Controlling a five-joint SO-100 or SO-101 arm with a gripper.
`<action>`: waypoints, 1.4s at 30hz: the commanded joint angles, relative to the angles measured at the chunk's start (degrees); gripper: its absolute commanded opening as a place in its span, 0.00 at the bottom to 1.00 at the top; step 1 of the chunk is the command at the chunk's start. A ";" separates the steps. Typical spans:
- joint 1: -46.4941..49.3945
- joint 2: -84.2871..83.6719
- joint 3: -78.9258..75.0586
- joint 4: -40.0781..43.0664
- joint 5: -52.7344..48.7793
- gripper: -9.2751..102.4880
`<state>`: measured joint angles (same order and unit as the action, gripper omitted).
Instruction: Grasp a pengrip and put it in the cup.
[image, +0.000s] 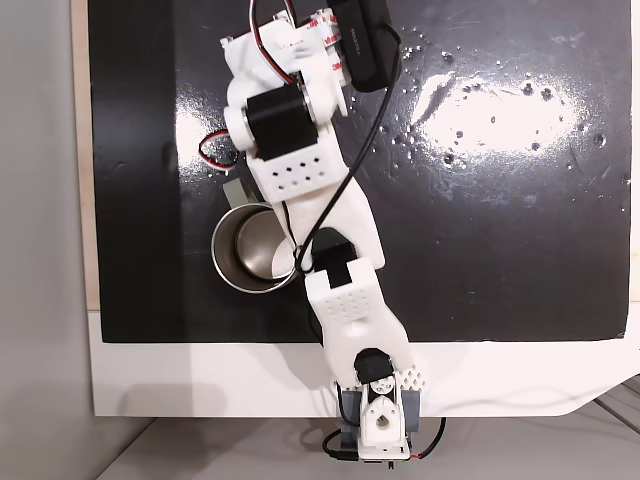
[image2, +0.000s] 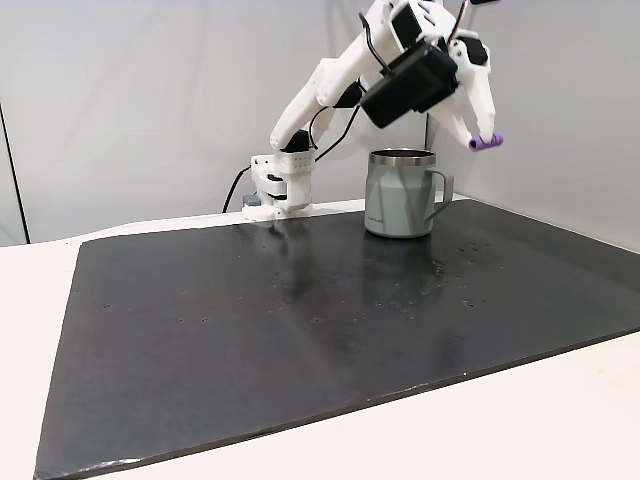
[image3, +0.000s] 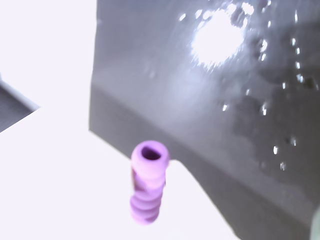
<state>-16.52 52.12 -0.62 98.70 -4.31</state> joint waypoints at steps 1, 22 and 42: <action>0.26 10.28 0.26 2.99 -1.58 0.08; -13.45 52.12 50.45 4.57 -6.94 0.08; -22.06 63.11 82.18 4.75 -10.90 0.08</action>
<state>-37.97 112.68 79.98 102.92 -14.77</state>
